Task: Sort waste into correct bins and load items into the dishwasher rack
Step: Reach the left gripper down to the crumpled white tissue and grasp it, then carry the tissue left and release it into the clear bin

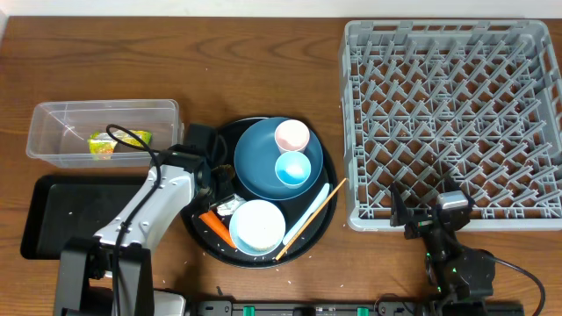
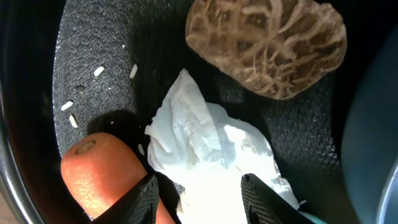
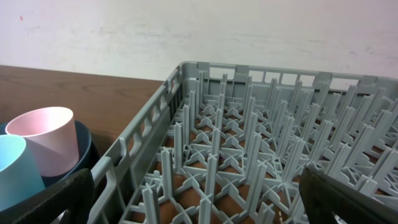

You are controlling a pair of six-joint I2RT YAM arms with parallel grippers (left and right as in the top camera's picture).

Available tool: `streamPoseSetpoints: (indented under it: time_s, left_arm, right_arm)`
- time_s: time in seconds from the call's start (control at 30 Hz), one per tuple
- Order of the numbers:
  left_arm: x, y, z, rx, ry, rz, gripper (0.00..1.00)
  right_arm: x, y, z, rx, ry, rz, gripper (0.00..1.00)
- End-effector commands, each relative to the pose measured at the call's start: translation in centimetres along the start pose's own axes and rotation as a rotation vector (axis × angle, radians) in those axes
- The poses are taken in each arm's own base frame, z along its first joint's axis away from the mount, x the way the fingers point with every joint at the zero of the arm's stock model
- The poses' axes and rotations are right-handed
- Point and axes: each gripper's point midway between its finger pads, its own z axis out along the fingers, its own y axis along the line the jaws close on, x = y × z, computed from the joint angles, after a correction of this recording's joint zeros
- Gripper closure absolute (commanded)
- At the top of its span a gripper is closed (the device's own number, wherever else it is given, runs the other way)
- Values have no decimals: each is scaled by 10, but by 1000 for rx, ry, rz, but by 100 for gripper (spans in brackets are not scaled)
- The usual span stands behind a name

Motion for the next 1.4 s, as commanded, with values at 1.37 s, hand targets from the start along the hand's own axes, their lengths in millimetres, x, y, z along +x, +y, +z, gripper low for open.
streamPoseSetpoints:
  time_s: [1.37]
  left_arm:
    - [-183,71,-167,97,-596,-314,94]
  right_arm:
    - [0,2,0,-10,0,-7,1]
